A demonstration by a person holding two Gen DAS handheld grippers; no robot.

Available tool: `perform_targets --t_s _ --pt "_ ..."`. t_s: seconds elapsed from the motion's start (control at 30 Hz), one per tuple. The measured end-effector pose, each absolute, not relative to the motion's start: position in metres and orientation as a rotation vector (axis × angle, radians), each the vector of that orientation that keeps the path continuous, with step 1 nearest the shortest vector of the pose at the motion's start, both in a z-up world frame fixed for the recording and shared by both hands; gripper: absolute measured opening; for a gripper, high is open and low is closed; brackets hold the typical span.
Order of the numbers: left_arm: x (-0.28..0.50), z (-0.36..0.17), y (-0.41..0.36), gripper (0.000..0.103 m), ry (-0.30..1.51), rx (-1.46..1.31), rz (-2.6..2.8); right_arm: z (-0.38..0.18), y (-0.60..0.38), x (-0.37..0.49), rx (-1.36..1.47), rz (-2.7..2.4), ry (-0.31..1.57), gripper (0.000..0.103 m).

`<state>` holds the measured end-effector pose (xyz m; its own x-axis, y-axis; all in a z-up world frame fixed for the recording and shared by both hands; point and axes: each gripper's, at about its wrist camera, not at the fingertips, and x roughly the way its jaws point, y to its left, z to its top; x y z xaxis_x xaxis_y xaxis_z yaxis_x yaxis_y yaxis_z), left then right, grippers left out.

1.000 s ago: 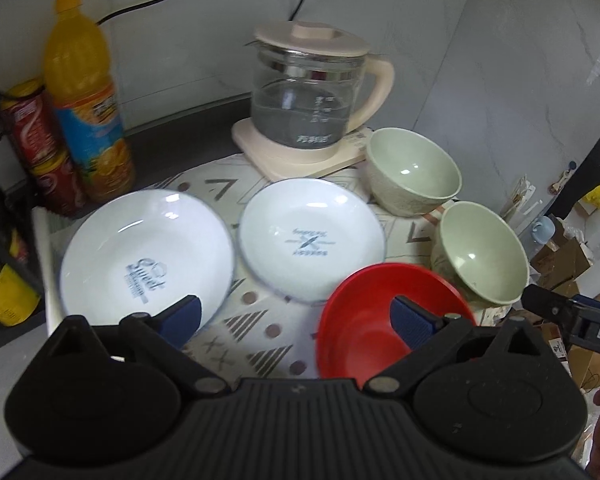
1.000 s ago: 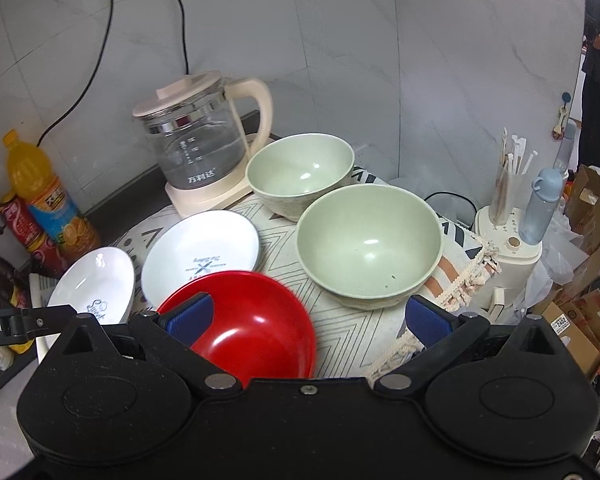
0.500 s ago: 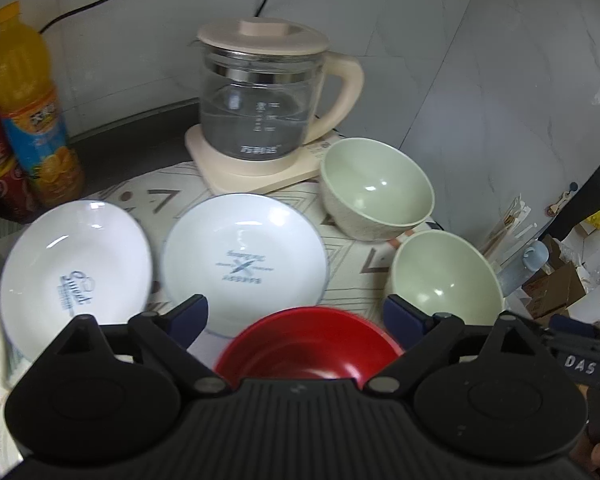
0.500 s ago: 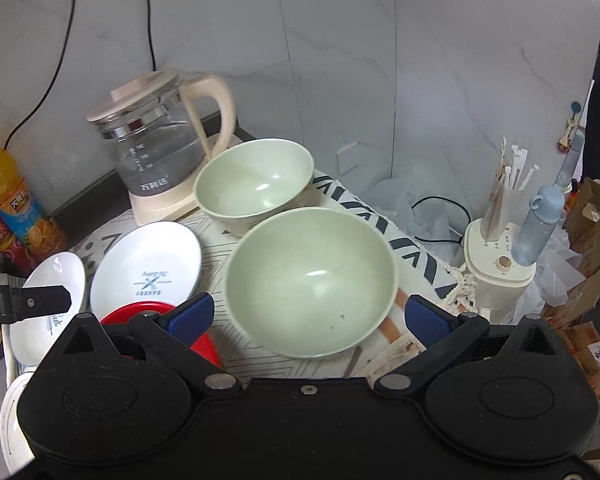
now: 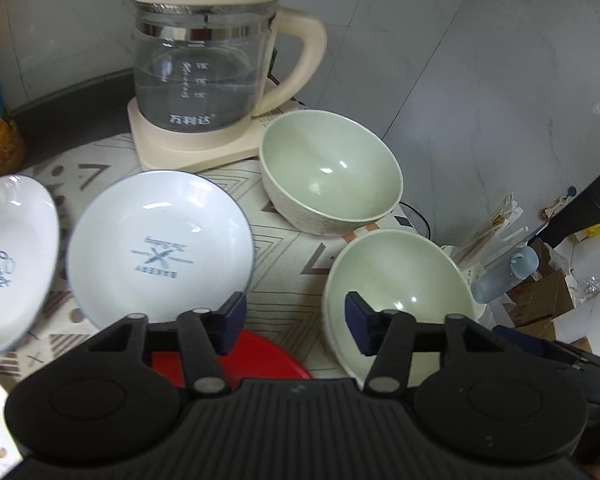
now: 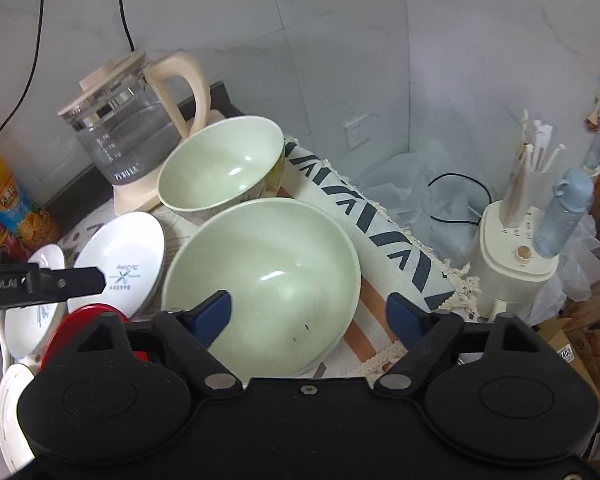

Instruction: Organize plates and bowls

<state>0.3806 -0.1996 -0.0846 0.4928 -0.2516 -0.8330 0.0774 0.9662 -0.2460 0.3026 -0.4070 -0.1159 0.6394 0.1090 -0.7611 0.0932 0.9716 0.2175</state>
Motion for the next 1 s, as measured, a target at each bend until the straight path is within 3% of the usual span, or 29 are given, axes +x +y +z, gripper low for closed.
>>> perform_targets --t_s 0.27,0.5,0.67,0.73,0.8,1.0 --pt "0.400 -0.105 -0.221 0.031 1.101 -0.222 -0.189 -0.132 -0.426 0.324 0.262 0.072 0.931 0.057" --pt "0.411 -0.125 -0.233 0.012 1.164 -0.237 -0.167 -0.145 -0.434 0.336 0.287 0.128 0.982 0.032" --pt "0.415 -0.130 -0.236 0.009 1.179 -0.228 -0.148 -0.153 -0.433 0.341 0.267 0.144 1.016 0.026" --pt "0.416 -0.128 -0.234 0.009 1.178 -0.241 -0.150 -0.155 -0.433 0.343 0.250 0.134 1.017 0.017" --pt "0.416 -0.125 -0.234 0.009 1.172 -0.242 -0.152 -0.154 -0.437 0.344 0.262 0.142 1.013 0.013" --pt "0.414 -0.113 -0.231 0.009 1.149 -0.252 -0.160 -0.142 -0.436 0.344 0.239 0.148 0.980 0.014"
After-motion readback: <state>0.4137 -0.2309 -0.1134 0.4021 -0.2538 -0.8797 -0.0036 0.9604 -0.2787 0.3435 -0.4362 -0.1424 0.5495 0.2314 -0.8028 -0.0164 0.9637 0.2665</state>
